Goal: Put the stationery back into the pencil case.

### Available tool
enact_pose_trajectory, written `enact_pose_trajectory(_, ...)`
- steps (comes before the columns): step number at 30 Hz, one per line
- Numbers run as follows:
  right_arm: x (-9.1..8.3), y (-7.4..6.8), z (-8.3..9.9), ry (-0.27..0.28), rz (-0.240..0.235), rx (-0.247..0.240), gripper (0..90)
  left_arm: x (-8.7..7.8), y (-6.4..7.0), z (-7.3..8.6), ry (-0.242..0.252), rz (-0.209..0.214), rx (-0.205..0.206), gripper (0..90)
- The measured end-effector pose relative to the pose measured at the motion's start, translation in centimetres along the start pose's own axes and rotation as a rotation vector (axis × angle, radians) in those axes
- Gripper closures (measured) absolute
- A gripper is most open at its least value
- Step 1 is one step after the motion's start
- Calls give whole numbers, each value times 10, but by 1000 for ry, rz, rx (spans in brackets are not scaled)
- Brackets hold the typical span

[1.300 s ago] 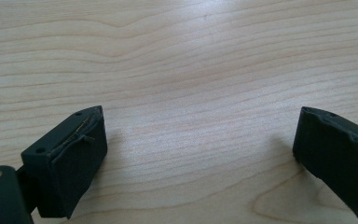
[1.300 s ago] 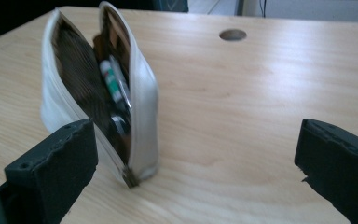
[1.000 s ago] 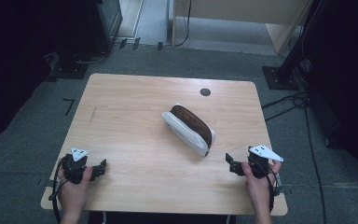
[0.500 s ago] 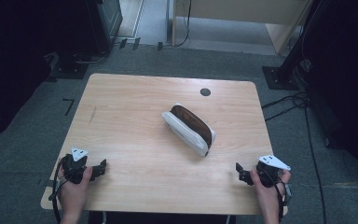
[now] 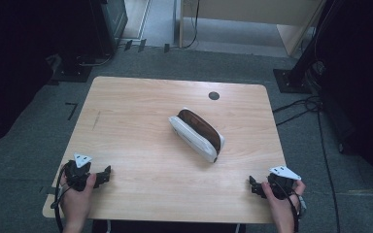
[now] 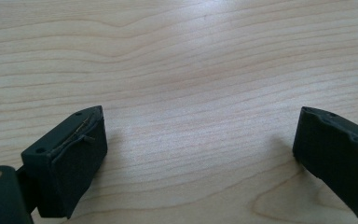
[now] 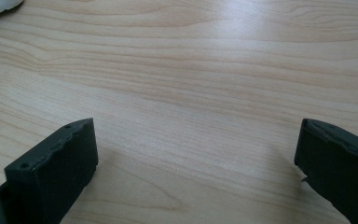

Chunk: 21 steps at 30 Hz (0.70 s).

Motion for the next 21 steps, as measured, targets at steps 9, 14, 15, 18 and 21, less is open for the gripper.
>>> enact_pose_trajectory(9,1,0,0,-22,-37,-15,0,0,0,0,0,0,0,32)
enact_pose_trajectory(14,1,-1,0,-17,-38,-17,8,0,0,0,0,0,1,31)
enact_pose_trajectory(15,1,-2,0,-14,-40,-20,20,0,0,0,-1,-1,1,31)
enact_pose_trajectory(18,0,-3,0,-2,-52,-31,52,0,0,0,0,0,0,31)
enact_pose_trajectory(21,0,-3,0,-3,-52,-30,52,0,0,0,0,0,0,31)
Point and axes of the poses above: each handheld gripper's, and its own axes: x roughly forward along the jaws, z roughly out of its underside, y roughly to its right, the point moved 1 cm from there along x, roughly forward along the jaws, and after that the axes turned 8 degrees about -x, right-handed, at the moved point
